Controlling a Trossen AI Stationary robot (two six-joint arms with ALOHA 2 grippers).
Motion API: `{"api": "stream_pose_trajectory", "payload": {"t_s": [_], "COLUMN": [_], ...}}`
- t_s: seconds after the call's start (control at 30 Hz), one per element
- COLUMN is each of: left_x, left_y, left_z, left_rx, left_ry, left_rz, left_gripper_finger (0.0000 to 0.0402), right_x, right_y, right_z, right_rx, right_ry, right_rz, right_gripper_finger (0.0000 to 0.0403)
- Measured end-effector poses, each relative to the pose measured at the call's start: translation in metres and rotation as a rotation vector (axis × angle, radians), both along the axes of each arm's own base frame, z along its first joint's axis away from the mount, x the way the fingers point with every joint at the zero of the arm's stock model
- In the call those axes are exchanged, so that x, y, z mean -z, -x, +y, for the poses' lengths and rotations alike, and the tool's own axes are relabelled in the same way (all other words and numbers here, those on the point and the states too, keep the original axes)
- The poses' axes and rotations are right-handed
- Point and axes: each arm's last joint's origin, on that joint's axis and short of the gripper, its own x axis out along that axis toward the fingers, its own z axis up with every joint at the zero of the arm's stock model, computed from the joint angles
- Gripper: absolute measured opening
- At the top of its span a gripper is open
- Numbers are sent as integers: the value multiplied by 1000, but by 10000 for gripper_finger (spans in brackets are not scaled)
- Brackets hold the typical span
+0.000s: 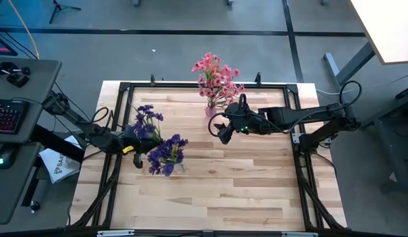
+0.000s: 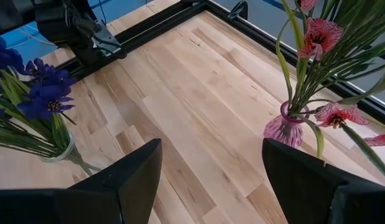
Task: Sort flowers into vase by color
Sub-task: Put the purple flowers into the transparent vase
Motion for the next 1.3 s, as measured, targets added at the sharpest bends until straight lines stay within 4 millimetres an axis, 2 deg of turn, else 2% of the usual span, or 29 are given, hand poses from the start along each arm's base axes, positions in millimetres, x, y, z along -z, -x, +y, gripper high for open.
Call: {"api": "stream_pose_trajectory", "payload": {"t_s": [0.2,0.47,0.67,0.87,1.3], "left_x": [4,11,2,-19,-70], "left_y": [0,0,3,11,29], "left_z": [-2,-5,-5,-2,10], "left_rx": [58,171,229,252,277], "left_ry": [-8,69,93,69,51], "left_rz": [37,96,244,384,447], "left_gripper_finger": [65,169,224,243,243], "right_x": [0,1,1,1,2], "right_y": [0,1,1,1,1], "right_z": [0,0,0,0,0], "right_rx": [-5,-6,-9,-21,-21], "right_ry": [6,6,8,23,25], "right_rz": [9,20,23,31,34], "right_gripper_finger": [272,272,272,272,272]}}
